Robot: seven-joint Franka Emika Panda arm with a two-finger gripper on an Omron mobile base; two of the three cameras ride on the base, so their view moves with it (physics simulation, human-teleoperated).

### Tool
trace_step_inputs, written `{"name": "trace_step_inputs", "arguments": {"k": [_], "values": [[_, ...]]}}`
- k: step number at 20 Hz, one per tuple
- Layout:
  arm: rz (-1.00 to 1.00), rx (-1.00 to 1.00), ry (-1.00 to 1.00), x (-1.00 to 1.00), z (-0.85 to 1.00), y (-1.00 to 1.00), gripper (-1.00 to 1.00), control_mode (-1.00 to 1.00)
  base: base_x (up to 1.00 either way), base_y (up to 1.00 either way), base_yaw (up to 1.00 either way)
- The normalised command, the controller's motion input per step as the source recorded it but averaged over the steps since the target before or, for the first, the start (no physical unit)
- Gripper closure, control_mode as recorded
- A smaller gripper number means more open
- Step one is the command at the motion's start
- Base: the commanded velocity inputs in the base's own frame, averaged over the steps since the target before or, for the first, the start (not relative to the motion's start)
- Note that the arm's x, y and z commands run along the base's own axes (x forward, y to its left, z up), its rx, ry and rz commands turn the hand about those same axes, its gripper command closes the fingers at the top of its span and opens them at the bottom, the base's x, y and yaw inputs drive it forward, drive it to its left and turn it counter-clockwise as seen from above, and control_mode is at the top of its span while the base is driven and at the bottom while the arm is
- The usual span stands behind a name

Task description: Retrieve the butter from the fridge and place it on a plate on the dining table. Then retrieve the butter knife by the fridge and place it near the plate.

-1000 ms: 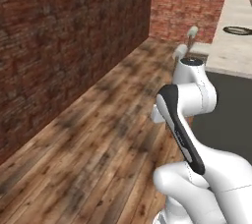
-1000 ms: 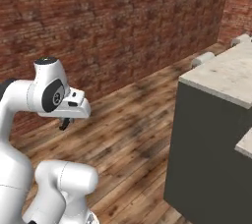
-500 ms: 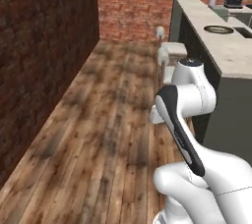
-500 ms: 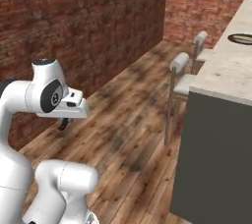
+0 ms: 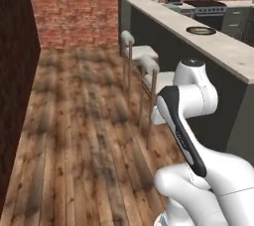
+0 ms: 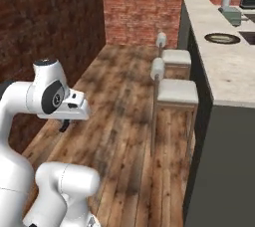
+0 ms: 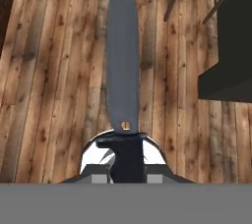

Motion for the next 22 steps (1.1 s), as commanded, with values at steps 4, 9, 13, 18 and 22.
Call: {"name": "trace_step_inputs", "arguments": {"k": [4,9,13,18,22], "values": [[0.00,0.00,0.00,0.00,0.00,0.00,1.00,1.00,0.53,0.90,-0.59],[0.00,0.00,0.00,0.00,0.00,0.00,1.00,1.00,0.11,0.48,-0.76],[0.00,0.00,0.00,0.00,0.00,0.00,1.00,1.00,0.07,0.46,-0.77],[0.00,0.00,0.00,0.00,0.00,0.00,1.00,1.00,0.26,0.60,-0.72],[0.00,0.00,0.00,0.00,0.00,0.00,1.00,1.00,0.33,0.80,-0.65]]}}
